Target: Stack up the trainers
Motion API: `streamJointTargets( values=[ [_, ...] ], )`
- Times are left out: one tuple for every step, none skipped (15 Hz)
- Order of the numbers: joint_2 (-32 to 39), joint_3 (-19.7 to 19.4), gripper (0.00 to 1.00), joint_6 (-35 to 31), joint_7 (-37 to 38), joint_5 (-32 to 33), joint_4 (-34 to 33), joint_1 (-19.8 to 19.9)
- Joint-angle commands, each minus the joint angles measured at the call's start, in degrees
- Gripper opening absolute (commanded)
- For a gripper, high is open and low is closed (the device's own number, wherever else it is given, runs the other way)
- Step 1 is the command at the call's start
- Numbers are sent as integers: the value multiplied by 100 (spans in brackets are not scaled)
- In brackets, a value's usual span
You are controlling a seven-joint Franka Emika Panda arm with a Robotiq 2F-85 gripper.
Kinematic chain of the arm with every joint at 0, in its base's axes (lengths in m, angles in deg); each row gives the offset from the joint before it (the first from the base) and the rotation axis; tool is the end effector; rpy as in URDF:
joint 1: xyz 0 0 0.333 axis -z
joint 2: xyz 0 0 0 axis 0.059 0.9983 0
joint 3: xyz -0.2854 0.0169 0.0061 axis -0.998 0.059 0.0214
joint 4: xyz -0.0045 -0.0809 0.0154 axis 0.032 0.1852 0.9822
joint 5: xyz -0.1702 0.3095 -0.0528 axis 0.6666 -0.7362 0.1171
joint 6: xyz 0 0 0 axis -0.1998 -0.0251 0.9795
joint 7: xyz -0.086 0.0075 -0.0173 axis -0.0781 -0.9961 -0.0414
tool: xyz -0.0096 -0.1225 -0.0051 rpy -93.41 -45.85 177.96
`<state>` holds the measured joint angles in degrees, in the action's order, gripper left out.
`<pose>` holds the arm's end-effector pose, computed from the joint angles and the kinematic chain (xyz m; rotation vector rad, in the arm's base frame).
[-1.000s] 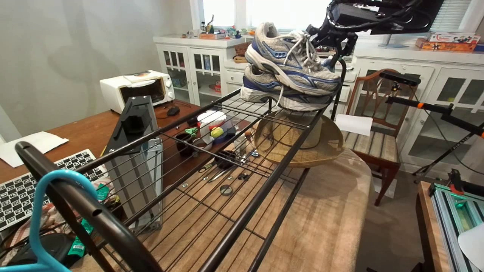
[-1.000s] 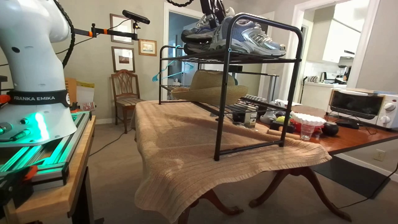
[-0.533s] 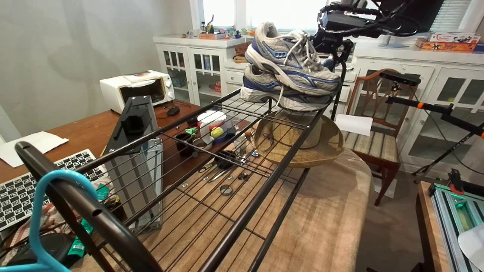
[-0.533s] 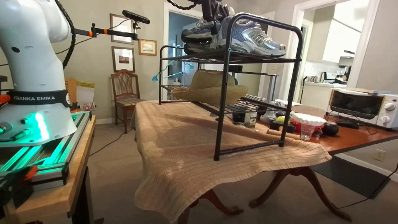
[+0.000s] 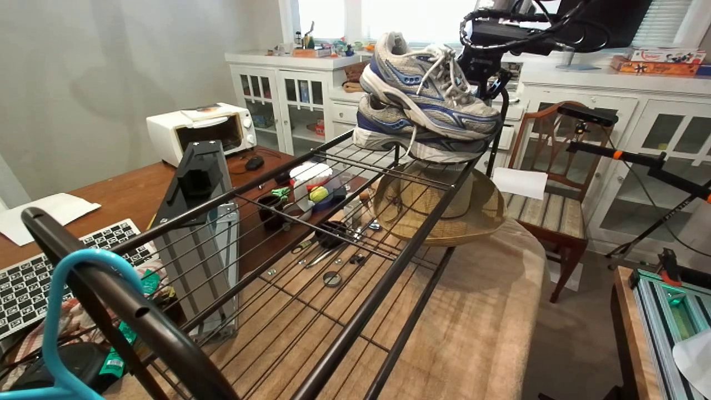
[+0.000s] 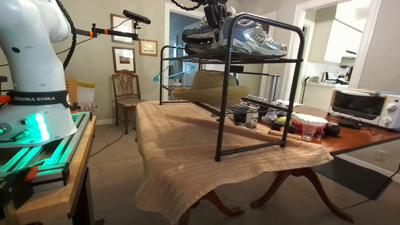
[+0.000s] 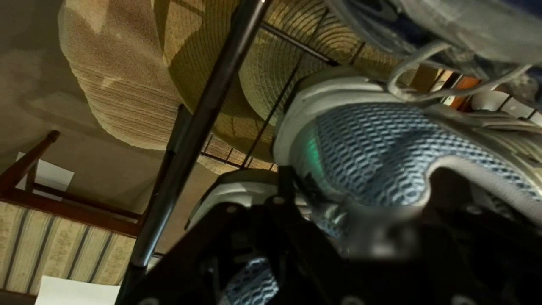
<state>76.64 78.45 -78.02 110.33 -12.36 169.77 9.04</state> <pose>0.4724 -0.1160 0.4728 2.6506 -1.6405 0.3757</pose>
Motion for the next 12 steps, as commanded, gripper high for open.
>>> streamJointTargets(
  values=[
    [158, -116, 19, 186, 208, -195, -231, -108],
    [164, -126, 11, 185, 248, -207, -240, -111],
    [170, -137, 5, 174, 273, -227, -237, -114],
    [180, -141, 2, 172, 300, -242, -234, -121],
    [183, -150, 4, 158, 328, -256, -234, -128],
    [184, -159, 4, 156, 345, -264, -241, -136],
    [179, -164, 4, 145, 335, -276, -246, -144],
    [182, -171, 2, 147, 328, -288, -253, -154],
    [184, -176, 2, 133, 322, -296, -268, -165],
    [179, -186, 3, 112, 309, -297, -272, -172],
    [179, -193, 3, 137, 247, -288, -302, -187],
    [184, -189, 3, 96, 289, -264, -312, -186]
  ],
)
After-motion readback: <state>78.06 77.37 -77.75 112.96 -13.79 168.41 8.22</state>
